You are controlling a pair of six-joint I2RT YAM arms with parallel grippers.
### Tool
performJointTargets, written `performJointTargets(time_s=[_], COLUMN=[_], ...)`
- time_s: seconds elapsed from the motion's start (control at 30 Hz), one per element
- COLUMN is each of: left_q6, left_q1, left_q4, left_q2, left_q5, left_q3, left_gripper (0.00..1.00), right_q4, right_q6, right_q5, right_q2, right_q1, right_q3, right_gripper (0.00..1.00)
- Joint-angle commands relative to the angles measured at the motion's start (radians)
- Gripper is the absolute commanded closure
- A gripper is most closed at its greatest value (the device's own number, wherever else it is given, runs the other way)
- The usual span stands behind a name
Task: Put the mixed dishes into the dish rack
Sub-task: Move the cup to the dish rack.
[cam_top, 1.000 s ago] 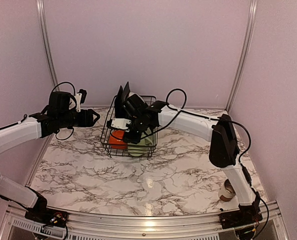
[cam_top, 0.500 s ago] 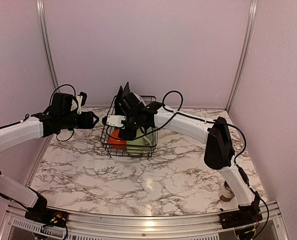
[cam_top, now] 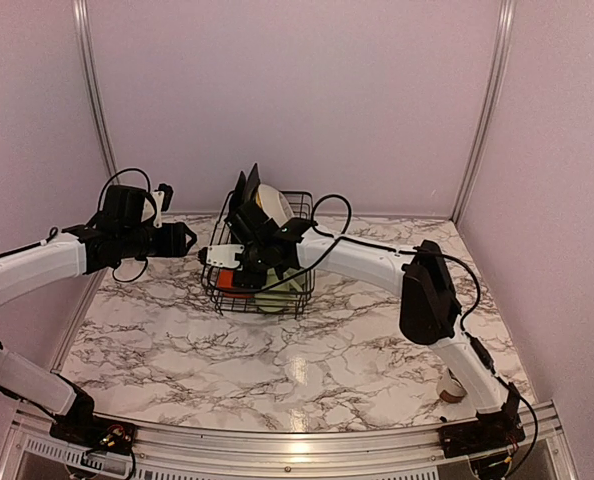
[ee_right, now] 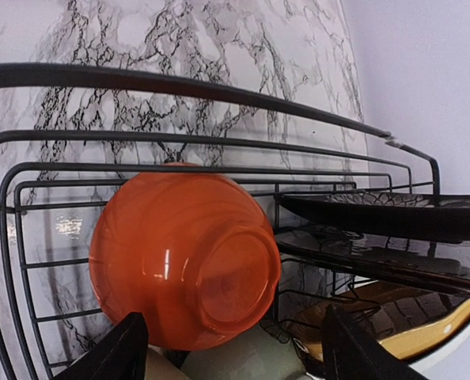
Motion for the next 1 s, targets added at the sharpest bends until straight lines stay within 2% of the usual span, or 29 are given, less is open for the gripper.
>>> performJointTargets(time_s=[0.0,0.17,0.37,0.73,0.97], left_q6=[0.002,0.002,0.002,0.005,0.016], left_q1=[0.005,0.006,0.006,0.005,0.005], left_q4=[-0.015,-0.01,-0.011,-0.012,-0.001], left_q2=[-0.021,-0.019,-0.017,-0.026,-0.024], left_q5=[-0.01,-0.003,0.004,-0.015,-0.002], left_q3=[0.025,0.027,0.027,0.025,0.025], left_gripper=[0.33,0.33,0.33,0.33,0.33], right_q4=[-0.117,-0.12,-0.119,-0.066,-0.093], right_q6=[0.002,0.019,0.042,0.115,0.158], right_q5=[0.085,0.091,0.043,-0.246,-0.312], right_q2=[-0.035,-0.094,-0.088,-0.197,-0.232], right_q1=[-0.012,-0.018,-0.02,-0.016,-0.029], right_q3=[-0.094,-0.181,-0.124,-0.089,-0.062], right_gripper=[0.27,0.27,0.27,0.23,0.23])
